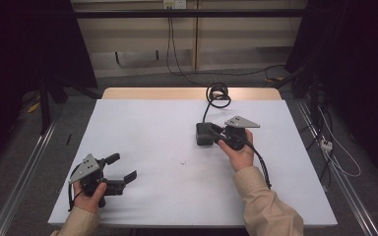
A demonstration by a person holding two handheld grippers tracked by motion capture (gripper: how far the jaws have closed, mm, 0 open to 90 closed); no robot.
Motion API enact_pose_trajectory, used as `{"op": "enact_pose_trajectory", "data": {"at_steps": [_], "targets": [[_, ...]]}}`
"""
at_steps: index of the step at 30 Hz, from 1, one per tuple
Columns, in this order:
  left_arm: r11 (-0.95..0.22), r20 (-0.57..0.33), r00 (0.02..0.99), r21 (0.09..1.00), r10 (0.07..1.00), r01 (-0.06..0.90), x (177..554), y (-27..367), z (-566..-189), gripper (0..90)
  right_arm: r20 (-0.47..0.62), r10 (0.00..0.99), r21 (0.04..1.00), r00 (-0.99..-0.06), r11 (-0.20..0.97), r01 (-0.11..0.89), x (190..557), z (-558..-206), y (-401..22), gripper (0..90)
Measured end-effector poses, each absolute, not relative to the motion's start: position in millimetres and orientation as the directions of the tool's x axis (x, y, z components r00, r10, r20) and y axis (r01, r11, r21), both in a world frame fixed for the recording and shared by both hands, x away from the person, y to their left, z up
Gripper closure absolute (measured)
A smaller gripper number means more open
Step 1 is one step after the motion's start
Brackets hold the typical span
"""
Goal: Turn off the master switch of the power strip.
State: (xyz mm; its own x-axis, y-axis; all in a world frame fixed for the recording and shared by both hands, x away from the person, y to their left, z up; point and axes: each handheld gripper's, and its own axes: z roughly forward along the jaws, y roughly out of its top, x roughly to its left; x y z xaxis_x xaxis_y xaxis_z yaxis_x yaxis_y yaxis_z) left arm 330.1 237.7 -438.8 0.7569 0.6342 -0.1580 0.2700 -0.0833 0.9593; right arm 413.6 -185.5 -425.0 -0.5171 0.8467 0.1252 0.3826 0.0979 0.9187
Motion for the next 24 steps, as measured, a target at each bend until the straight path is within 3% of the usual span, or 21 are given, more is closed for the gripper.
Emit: {"op": "enact_pose_trajectory", "data": {"at_steps": [10, 24], "targets": [[-0.086, -0.154, 0.757, 0.96, 0.635, 0.268, 330.2, 238.3, -438.8, 4.4, 0.099, 0.846, 0.918, -0.523, 0.126, 0.377, 419.6, -423.6, -182.1, 90.0], [-0.084, -0.157, 0.757, 0.959, 0.634, 0.27, 330.4, 237.4, -439.1, 4.4, 0.103, 0.849, 0.909, -0.518, 0.131, 0.395, 427.0, -426.4, -182.7, 90.0]]}}
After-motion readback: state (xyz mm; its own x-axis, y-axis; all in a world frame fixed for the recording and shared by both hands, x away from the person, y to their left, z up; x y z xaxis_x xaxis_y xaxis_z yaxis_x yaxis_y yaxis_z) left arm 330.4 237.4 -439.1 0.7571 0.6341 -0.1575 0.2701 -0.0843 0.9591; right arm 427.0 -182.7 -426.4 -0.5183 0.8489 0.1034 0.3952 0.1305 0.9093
